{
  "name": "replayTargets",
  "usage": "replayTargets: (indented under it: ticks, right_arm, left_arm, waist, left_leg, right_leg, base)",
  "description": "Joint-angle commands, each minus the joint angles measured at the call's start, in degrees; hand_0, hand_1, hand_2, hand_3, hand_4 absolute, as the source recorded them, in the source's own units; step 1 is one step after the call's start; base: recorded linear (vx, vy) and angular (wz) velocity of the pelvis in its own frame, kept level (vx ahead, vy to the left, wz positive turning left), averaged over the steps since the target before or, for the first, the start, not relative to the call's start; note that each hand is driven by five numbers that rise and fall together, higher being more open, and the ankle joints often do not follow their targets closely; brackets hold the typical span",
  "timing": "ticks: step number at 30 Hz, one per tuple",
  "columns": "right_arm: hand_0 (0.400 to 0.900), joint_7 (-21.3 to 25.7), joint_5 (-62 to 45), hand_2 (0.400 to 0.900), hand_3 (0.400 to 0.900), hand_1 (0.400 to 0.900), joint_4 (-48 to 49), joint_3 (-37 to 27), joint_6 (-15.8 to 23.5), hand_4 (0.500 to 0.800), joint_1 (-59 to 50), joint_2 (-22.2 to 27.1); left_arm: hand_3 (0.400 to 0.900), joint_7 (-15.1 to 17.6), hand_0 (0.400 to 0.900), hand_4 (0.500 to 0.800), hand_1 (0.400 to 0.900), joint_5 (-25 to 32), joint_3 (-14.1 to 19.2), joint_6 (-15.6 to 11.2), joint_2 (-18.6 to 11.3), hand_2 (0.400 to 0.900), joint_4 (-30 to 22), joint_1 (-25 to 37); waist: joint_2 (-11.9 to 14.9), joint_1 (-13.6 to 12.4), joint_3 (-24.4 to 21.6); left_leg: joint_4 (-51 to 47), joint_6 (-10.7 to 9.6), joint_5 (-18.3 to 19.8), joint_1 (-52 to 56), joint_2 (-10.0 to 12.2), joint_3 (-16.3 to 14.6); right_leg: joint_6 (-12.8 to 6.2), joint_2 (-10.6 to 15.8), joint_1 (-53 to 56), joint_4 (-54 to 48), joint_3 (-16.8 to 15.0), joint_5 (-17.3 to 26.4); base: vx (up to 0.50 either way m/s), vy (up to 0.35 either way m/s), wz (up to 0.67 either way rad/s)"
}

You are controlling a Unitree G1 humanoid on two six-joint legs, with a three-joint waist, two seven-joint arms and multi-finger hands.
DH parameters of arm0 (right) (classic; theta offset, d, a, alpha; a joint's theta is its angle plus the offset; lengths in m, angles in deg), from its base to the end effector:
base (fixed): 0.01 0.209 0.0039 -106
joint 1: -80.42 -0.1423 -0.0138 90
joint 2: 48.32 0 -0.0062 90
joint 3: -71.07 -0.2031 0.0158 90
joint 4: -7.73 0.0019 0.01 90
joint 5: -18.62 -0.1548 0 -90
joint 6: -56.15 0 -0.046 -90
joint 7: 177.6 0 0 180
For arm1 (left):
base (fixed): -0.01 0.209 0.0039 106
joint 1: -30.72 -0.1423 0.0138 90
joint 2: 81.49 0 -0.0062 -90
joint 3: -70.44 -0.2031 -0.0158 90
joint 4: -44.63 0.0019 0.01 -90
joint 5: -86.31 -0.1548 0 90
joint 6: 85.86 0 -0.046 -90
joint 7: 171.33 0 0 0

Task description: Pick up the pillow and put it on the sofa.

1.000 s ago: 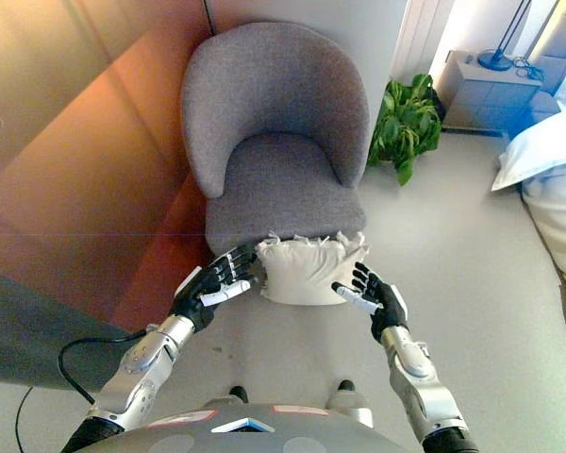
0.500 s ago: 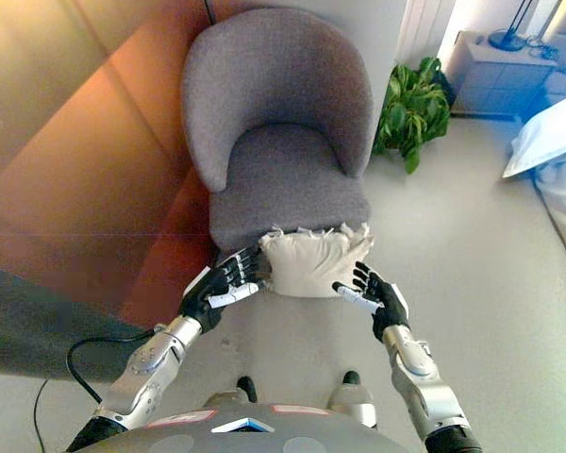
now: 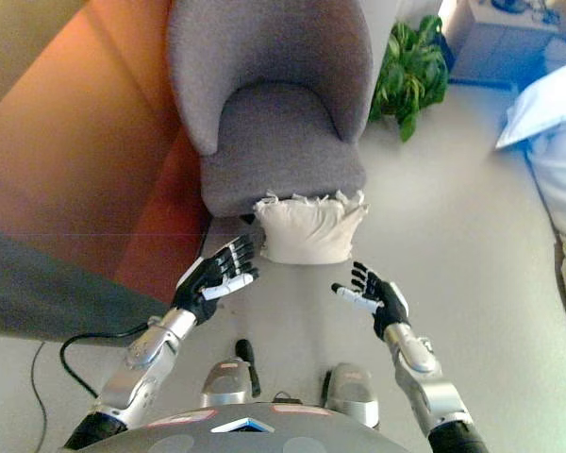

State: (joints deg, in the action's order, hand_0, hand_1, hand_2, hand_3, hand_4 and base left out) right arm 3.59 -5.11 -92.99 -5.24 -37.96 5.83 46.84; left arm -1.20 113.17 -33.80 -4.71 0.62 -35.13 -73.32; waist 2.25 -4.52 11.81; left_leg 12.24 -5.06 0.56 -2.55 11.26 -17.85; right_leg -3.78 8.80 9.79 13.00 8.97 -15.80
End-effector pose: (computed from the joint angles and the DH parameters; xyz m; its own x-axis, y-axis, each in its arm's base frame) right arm 0.1296 -0.2041 -0.0597 0.8286 0.0633 -0.5563 -0.0388 0.9977 0.0557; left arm 0.1417 0.2129 -0.0440 0.9140 -0.2505 -0.3192 0.2201 0.9669 -0.1288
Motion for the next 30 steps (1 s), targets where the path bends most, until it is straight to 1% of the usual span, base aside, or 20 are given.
replayTargets:
  ticks: [1,2,5,7,9,10,11,13,14,16,17,18,20,21,22,23,25,26,28,30]
  right_arm:
    - [0.9,-0.55,1.85,0.9,0.9,0.9,5.89,-2.66,3.58,0.8,-3.16,2.14]
    - [0.9,-0.49,1.58,0.9,0.9,0.9,6.73,-3.27,2.49,0.8,-2.45,1.78]
    - [0.9,-0.49,3.04,0.9,0.9,0.9,8.44,-4.07,1.79,0.8,-0.63,0.61]
    - [0.9,0.75,2.88,0.9,0.9,0.9,10.12,-4.17,0.97,0.8,0.25,-0.1]
    - [0.9,2.71,4.08,0.9,0.9,0.9,10.66,-3.51,1.0,0.8,0.16,-0.98]
    - [0.9,3.76,4.42,0.9,0.9,0.9,10.36,-3.0,1.1,0.8,-0.26,-1.25]
    - [0.9,4.96,4.72,0.9,0.9,0.9,9.94,-2.47,1.03,0.8,-0.95,-1.53]
    - [0.9,6.98,5.95,0.9,0.9,0.9,10.03,-1.89,1.81,0.8,-1.58,-1.59]
    - [0.9,8.05,7.59,0.9,0.9,0.9,9.6,-1.93,2.67,0.8,-1.78,-1.57]
    - [0.9,11.0,12.2,0.9,0.9,0.9,8.9,-2.48,3.58,0.8,-1.88,-0.49]
    - [0.9,13.25,15.3,0.9,0.9,0.9,8.41,-3.0,3.24,0.8,-1.89,0.68]
    - [0.9,14.27,16.77,0.9,0.9,0.9,8.25,-3.25,2.91,0.8,-1.79,1.19]
    - [0.9,17.17,24.37,0.9,0.9,0.9,8.13,-4.03,-0.09,0.8,-1.29,3.07]
    - [0.9,17.64,27.27,0.9,0.9,0.9,7.74,-4.43,-1.33,0.8,-1.33,4.27]
    - [0.9,17.93,29.02,0.9,0.9,0.9,7.77,-4.64,-1.89,0.8,-1.23,4.67]
    - [0.9,18.32,32.0,0.9,0.9,0.9,7.66,-5.06,-2.65,0.8,-0.98,5.37]
    - [0.9,18.2,33.48,0.9,0.9,0.9,7.64,-5.59,-2.94,0.8,-0.73,6.12]
    - [0.9,18.11,34.62,0.9,0.9,0.9,7.99,-5.82,-3.96,0.8,-0.78,6.86]
    - [0.9,16.9,37.4,0.9,0.9,0.9,8.0,-6.1,-5.74,0.8,-1.45,7.9]
    - [0.9,15.77,40.81,0.9,0.9,0.9,7.5,-7.18,-7.43,0.8,-2.01,9.77]
  left_arm:
    - [0.9,-0.4,0.9,0.8,0.9,2.87,2.52,-5.51,0.18,0.9,-7.14,1.26]
    - [0.9,-0.88,0.9,0.8,0.9,2.96,2.91,-5.03,-0.45,0.9,-7.32,1.51]
    - [0.9,-2.36,0.9,0.8,0.9,1.23,2.68,-4.82,-1.87,0.9,-8.7,1.03]
    - [0.9,-2.28,0.9,0.8,0.9,1.62,2.35,-4.13,-2.83,0.9,-9.11,1.2]
    - [0.9,-2.04,0.9,0.8,0.9,0.61,2.47,-3.72,-3.17,0.9,-9.23,1.22]
    - [0.9,-1.36,0.9,0.8,0.9,0.28,2.58,-3.14,-3.35,0.9,-9.59,1.18]
    - [0.9,-1.02,0.9,0.8,0.9,0.62,2.76,-2.35,-3.5,0.9,-9.73,1.38]
    - [0.9,-2.74,0.9,0.8,0.9,1.03,3.32,-1.28,-3.7,0.9,-10.45,1.81]
    - [0.9,-3.55,0.9,0.8,0.9,0.9,3.2,-0.9,-4.03,0.9,-10.61,2.18]
    - [0.9,-4.29,0.9,0.8,0.9,0.72,2.93,-0.04,-4.88,0.9,-10.21,3.44]
    - [0.9,-4.08,0.9,0.8,0.9,1.13,2.95,0.35,-5.48,0.9,-10.1,3.88]
    - [0.9,-3.95,0.9,0.8,0.9,1.38,2.95,0.38,-5.67,0.9,-10.06,3.93]
    - [0.9,-3.45,0.9,0.8,0.9,2.16,1.94,0.02,-6.29,0.9,-10.31,3.97]
    - [0.9,-3.36,0.9,0.8,0.9,2.4,1.67,0.03,-6.73,0.9,-10.71,3.88]
    - [0.9,-3.2,0.9,0.8,0.9,2.43,1.69,0.14,-6.91,0.9,-10.94,3.7]
    - [0.9,-2.71,0.9,0.8,0.9,2.41,1.87,-0.16,-7.16,0.9,-11.22,2.94]
    - [0.9,-1.82,0.9,0.8,0.9,2.11,2.37,-0.37,-6.86,0.9,-11.34,1.88]
    - [0.9,-1.65,0.9,0.8,0.9,2.82,2.87,-0.07,-6.69,0.9,-11.66,1.35]
    - [0.9,-3.3,0.9,0.8,0.9,4.28,4.27,1.28,-6.18,0.9,-12.96,0.13]
    - [0.9,-5.97,0.9,0.8,0.9,4.68,4.66,2.86,-5.84,0.9,-14.37,-1.31]
  waist:
    - [-1.27,0.79,-4.18]
    - [-0.67,-0.01,-4.61]
    - [1.46,-0.57,-6.2]
    - [1.95,-1.22,-7.03]
    - [0.97,-1.41,-7.06]
    - [0.41,-1.46,-6.91]
    - [0.04,-1.37,-6.56]
    - [-0.52,-0.89,-5.72]
    - [-0.81,-0.48,-5.22]
    - [-1.01,0.51,-3.77]
    - [-0.01,1.47,-3.08]
    - [0.33,1.98,-2.76]
    - [1.2,4.07,-2.43]
    - [1.59,4.95,-2.51]
    - [1.55,5.25,-2.49]
    - [1.7,5.44,-2.49]
    - [1.77,4.9,-2.68]
    - [1.63,4.74,-3.11]
    - [1.36,4.72,-3.52]
    - [0.41,3.89,-2.48]
  left_leg:
    - [-15.18,-1.42,-13.48,-7.02,1.54,2.58]
    - [-13.42,0.66,-12.13,-8.29,0.68,2.82]
    - [-13.14,4.4,-9.04,-7.21,-2.91,2.69]
    - [-13.52,6.25,-7.39,-6.4,-5.73,4.18]
    - [-13.76,7.81,-5.12,-4.13,-7.5,5.26]
    - [-14.3,8.17,-4.81,-2.73,-7.96,5.36]
    - [-15.35,8.19,-4.97,-1.33,-8.36,5.63]
    - [-16.24,7.6,-5.15,-0.07,-8.34,5.95]
    - [-16.26,7.27,-5.01,0.58,-8.14,5.81]
    - [-15.72,6.18,-4.33,1.99,-7.23,5.29]
    - [-13.83,4.92,-2.68,3.15,-6.68,4.72]
    - [-12.83,4.45,-1.77,3.74,-6.34,4.63]
    - [-10.06,2.99,1.9,5.26,-4.66,5.97]
    - [-9.68,2.78,3.22,5.93,-3.95,7.21]
    - [-9.57,2.75,3.76,6.3,-3.49,7.62]
    - [-9.47,2.6,4.33,7.2,-2.45,8.64]
    - [-9.37,1.84,4.07,8.05,-0.77,8.73]
    - [-9.28,0.84,3.89,8.45,0.51,9.35]
    - [-8.6,-0.38,2.87,9.65,2.77,7.82]
    - [-1.05,-2.07,-2.01,5.68,5.5,9.08]
  right_leg:
    - [-3.65,1.04,11.97,-8.87,2.81,6.17]
    - [-4.72,2.3,11.77,-6.03,3.03,8.2]
    - [-7.77,5.19,8.35,3.33,2.61,17.53]
    - [-9.19,6.41,5.58,12.59,2.25,22.62]
    - [-9.31,7.95,-2.34,25.45,2.54,26.4]
    - [-8.55,9.72,-6.26,28.15,2.89,26.43]
    - [-7.79,9.97,-8.78,27.15,3.47,25.36]
    - [-6.06,7.79,-11.43,20.2,6.22,20.8]
    - [-5.66,7.4,-12.56,16.68,7.23,20.41]
    - [-5.58,8.68,-13.33,9.38,9.18,21.81]
    - [-6.62,10.49,-13.88,0.96,9.47,25.99]
    - [-7.23,11.1,-13.74,-2.06,9.23,28.02]
    - [-8.85,12.63,-14.87,-14.1,5.02,31.94]
    - [-9.42,13.56,-16.33,-16.14,2.75,34.24]
    - [-9.63,13.79,-16.53,-16.36,2.34,34.72]
    - [-9.96,14.0,-16.48,-14.82,1.5,34.2]
    - [-10.05,13.95,-14.29,-15.29,3.63,32.34]
    - [-10.21,13.54,-13.23,-17.25,3.58,31.71]
    - [-10.19,12.46,-12.72,-16.37,5.46,30.45]
    - [-8.93,10.37,-11.07,-16.99,6.82,28.87]
  base:
    - [0.5,0.296,-0.23]
    - [0.45,0.265,-0.16]
    - [0.46,0.262,0.15]
    - [0.48,0.26,0.18]
    - [0.43,0.258,0.08]
    - [0.35,0.151,0.01]
    - [0.35,0.067,0.04]
    - [0.3,-0.063,0.22]
    - [0.3,-0.194,0.47]
    - [0.33,-0.272,0.48]
    - [0.33,-0.32,0.4]
    - [0.49,-0.468,0.68]
    - [0.49,-0.393,0.83]
    - [0.39,-0.299,0.73]
    - [0.41,-0.333,0.73]
    - [0.36,-0.316,0.48]
    - [0.35,-0.351,0.39]
    - [0.3,-0.341,0.45]
    - [0.28,-0.285,0.48]
    - [0.18,-0.23,0.28]
